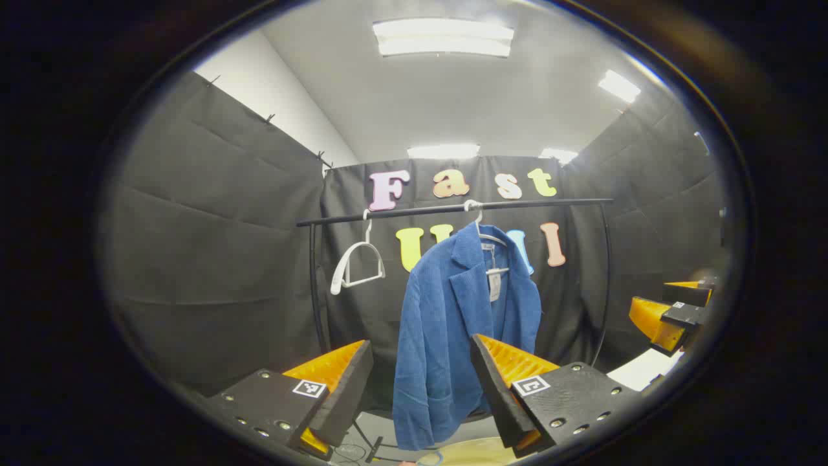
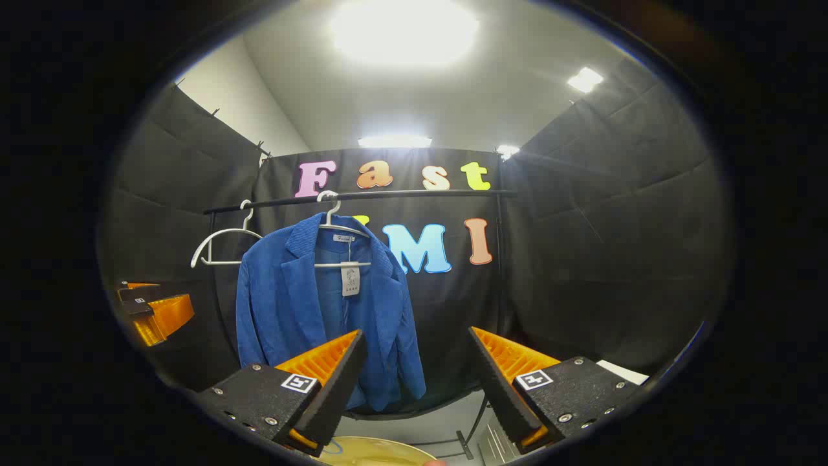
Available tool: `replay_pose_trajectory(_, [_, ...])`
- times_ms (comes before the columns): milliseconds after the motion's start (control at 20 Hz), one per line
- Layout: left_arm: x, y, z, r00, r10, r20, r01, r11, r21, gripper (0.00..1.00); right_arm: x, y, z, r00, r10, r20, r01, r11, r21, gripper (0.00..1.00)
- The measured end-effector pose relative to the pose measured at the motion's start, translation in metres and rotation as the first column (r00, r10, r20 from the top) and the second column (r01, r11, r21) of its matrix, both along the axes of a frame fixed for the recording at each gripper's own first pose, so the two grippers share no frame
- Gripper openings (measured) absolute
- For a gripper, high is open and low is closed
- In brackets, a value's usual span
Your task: Grasp the clothes on the hanger with both hands and then place them into the laundry hamper below.
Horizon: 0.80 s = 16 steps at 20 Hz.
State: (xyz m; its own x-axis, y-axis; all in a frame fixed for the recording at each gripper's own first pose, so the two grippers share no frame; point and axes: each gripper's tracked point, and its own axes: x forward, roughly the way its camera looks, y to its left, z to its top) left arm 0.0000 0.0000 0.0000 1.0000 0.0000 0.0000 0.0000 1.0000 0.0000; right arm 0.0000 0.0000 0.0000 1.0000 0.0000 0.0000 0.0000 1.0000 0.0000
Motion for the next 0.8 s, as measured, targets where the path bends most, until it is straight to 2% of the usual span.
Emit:
replay_pose_trajectory(100, [-0.0007,0.0011,-0.0004,1.000,0.000,0.000,0.000,1.000,0.004,0.94,-0.0001,0.0011,-0.0009,1.000,-0.001,-0.002,0.001,1.000,-0.002,0.95])
replay_pose_trajectory(150, [-0.0014,0.0016,0.0000,1.000,0.001,0.000,-0.001,1.000,0.004,0.88,-0.0003,0.0016,-0.0009,1.000,-0.002,-0.002,0.002,1.000,-0.003,0.95])
replay_pose_trajectory(250, [-0.0016,0.0017,-0.0010,1.000,0.000,-0.002,0.000,1.000,0.002,0.88,-0.0029,0.0022,-0.0022,1.000,-0.001,-0.002,0.001,1.000,-0.004,0.95])
replay_pose_trajectory(400, [-0.0001,0.0023,-0.0018,1.000,0.000,-0.003,0.000,1.000,0.001,0.94,-0.0065,0.0025,-0.0025,1.000,-0.001,-0.003,0.000,1.000,0.000,0.95])
replay_pose_trajectory(800, [0.0006,0.0020,0.0013,1.000,-0.004,0.011,0.004,1.000,0.002,0.94,0.0002,0.0069,-0.0008,1.000,0.008,0.000,-0.008,1.000,0.003,0.96])
